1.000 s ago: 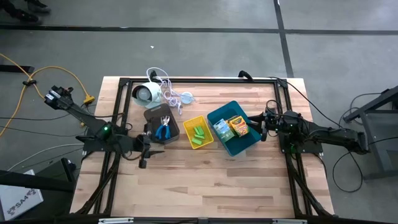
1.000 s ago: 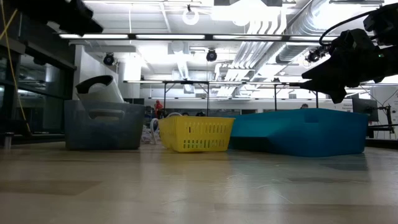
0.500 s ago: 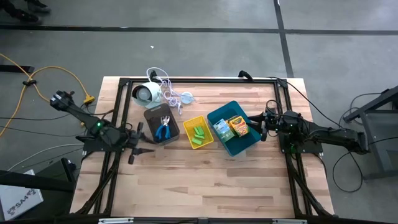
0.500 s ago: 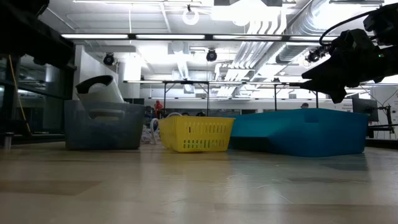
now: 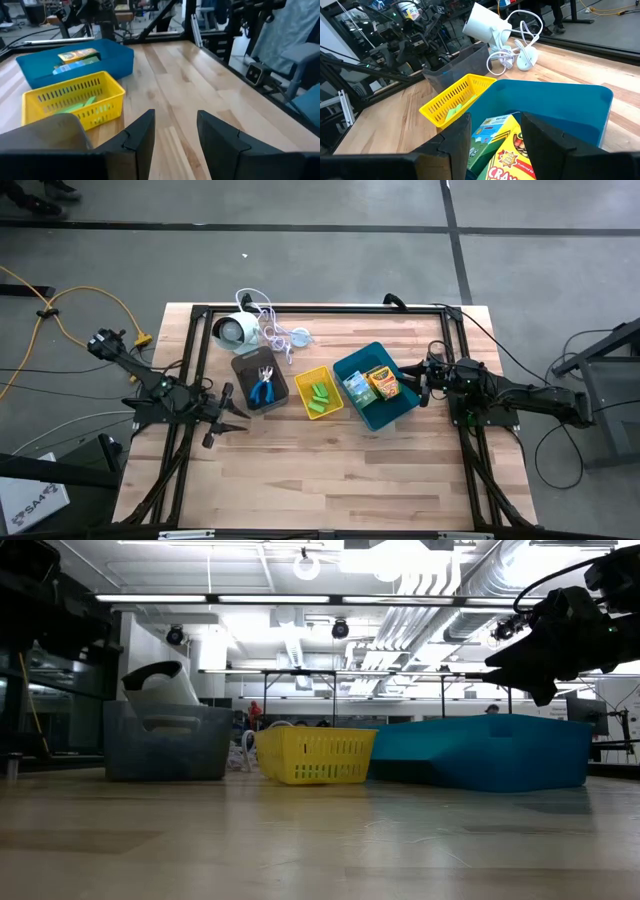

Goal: Pick & Place School Supplies
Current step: Return to Home Position

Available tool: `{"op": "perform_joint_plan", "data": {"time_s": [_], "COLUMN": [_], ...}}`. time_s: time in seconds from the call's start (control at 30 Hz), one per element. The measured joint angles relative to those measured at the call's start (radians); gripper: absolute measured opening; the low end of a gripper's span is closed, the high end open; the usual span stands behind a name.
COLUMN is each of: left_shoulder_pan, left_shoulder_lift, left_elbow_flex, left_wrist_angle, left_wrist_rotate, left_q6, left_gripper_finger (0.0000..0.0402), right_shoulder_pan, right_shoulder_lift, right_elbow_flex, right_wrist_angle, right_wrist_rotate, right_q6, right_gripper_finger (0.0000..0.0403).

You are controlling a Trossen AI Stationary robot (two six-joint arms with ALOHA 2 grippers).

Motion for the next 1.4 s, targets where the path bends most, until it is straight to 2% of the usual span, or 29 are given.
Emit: {"op": "perform_joint_plan", "data": {"time_s": [0.5,0.9,1.2,1.4], "left_shoulder_pan": [-0.055,-0.056,-0.056,-0.056], "left_shoulder_lift": [-0.003,-0.003,0.006,0.006], "left_elbow_flex": [-0.021,-0.042,-0.043,-0.043], "left_wrist_angle": [0.014,0.024,0.026,0.024], "left_wrist_rotate": [0.002,0.016,0.018,0.075], "left_q6": [0.037,0.119,0.120,0.120], "left_gripper_finger": [0.0141,0.0141,0.0141,0.0141], "right_shoulder_pan": [0.000,0.000,0.000,0.000], "right_shoulder_lift": [0.000,0.000,0.000,0.000], "right_elbow_flex": [0.000,0.000,0.000,0.000], "right_wrist_angle": [0.001,0.001,0.001,0.001], "right_wrist_rotate": [0.000,0.000,0.001,0.000], "right_q6": [0.000,0.000,0.000,0.000], "right_gripper_finger": [0.0161,0.0161,0.0161,0.0161]}}
